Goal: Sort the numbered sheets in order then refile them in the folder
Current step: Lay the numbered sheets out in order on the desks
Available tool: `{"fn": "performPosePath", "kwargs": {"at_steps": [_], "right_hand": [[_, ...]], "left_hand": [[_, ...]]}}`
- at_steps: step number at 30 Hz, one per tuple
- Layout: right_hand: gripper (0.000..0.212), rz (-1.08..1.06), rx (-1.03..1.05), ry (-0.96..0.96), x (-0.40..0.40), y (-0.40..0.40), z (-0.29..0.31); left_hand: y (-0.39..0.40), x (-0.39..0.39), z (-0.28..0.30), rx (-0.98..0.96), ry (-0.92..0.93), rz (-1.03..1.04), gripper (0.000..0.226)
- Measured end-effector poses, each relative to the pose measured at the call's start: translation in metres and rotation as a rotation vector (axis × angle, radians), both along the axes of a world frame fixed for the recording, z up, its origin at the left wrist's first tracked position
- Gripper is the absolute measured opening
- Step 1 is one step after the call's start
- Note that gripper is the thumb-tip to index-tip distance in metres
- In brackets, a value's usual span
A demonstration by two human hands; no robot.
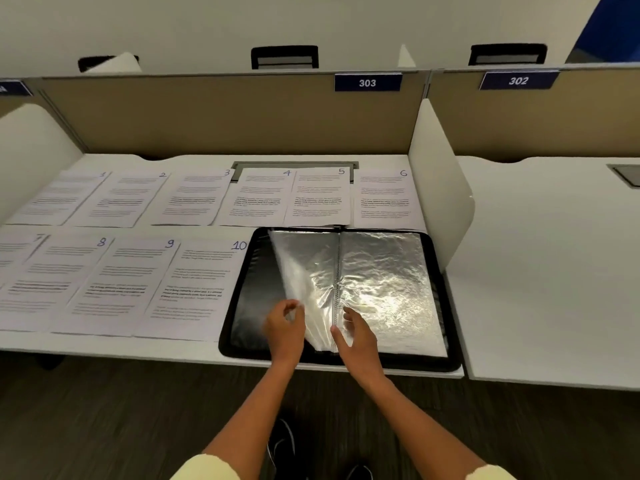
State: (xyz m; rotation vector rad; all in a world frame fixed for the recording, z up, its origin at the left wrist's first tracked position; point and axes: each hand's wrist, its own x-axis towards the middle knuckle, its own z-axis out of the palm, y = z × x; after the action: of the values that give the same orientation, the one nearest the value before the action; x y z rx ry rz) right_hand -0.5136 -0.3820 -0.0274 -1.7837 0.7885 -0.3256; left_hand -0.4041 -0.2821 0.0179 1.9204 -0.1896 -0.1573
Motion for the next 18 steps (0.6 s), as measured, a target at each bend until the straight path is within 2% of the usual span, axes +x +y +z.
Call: {"fn": "performPosePath", "kwargs": {"at_steps": [5, 9, 13, 17, 18], "right_hand": [[0.042, -0.197, 0.184, -0.054, -0.006, -0.024, 0.015], [0.047, -0.391, 0.485, -0.161, -0.014, -0.053, 0.025], [0.055, -0.458, 0.613, -0.170, -0.030, -0.082, 0.034], [0.036, -0.488, 0.695, -0.207, -0.051, -0.098, 0.038], [0.037, -0.507, 0.694, -0.190, -0.056, -0.103, 0.035]], "left_hand": [[-0.042, -0.030, 0.006, 0.049, -0.221, -0.181, 0.007], [-0.064, -0.050, 0.001, 0.063, -0.326, -0.345, 0.010], [-0.080, -0.069, -0.005, 0.066, -0.358, -0.502, 0.009], [-0.090, -0.088, -0.013, 0.090, -0.389, -0.691, 0.010], [-0.092, -0.092, -0.015, 0.100, -0.390, -0.739, 0.009]]}}
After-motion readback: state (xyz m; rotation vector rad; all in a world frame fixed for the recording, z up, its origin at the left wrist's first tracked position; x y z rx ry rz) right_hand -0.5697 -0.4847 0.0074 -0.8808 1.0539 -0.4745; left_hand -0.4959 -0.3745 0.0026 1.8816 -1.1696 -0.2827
